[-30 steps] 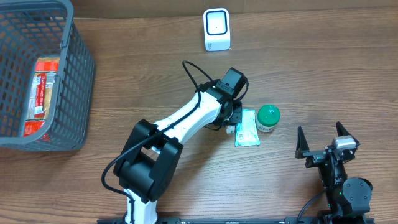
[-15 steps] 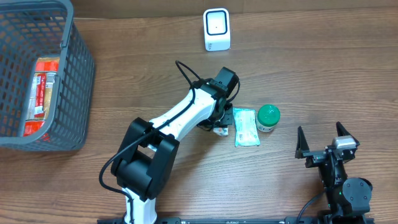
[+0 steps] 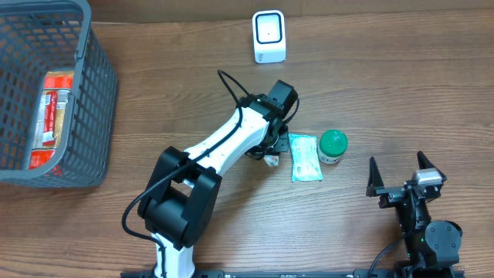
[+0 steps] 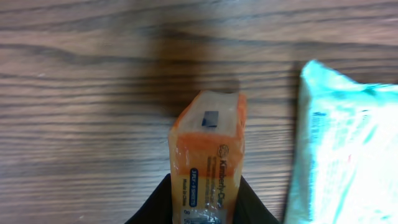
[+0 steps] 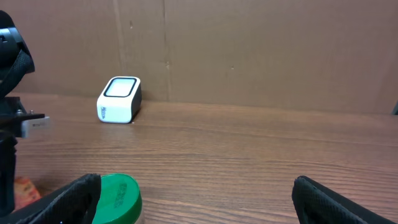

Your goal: Scan the item barcode

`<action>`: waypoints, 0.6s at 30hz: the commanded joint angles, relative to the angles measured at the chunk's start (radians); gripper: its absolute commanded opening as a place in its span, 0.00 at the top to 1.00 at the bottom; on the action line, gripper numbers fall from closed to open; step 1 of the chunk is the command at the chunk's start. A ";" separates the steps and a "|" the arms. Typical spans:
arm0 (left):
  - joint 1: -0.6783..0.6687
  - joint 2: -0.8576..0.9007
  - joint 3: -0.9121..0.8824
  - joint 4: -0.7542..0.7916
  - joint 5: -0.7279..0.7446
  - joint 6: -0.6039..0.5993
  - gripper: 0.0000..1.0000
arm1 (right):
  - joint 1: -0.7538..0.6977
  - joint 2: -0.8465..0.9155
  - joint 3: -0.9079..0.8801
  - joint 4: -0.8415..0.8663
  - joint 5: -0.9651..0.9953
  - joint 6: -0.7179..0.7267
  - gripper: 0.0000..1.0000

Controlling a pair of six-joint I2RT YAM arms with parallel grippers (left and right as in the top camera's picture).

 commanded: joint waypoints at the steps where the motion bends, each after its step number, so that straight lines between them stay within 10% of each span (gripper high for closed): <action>1: -0.014 0.005 0.019 -0.021 -0.071 0.016 0.81 | -0.001 -0.007 -0.011 0.006 0.010 -0.004 0.00; 18: -0.054 0.005 0.019 -0.013 -0.103 0.016 0.56 | -0.001 -0.007 -0.011 0.006 0.009 -0.005 0.00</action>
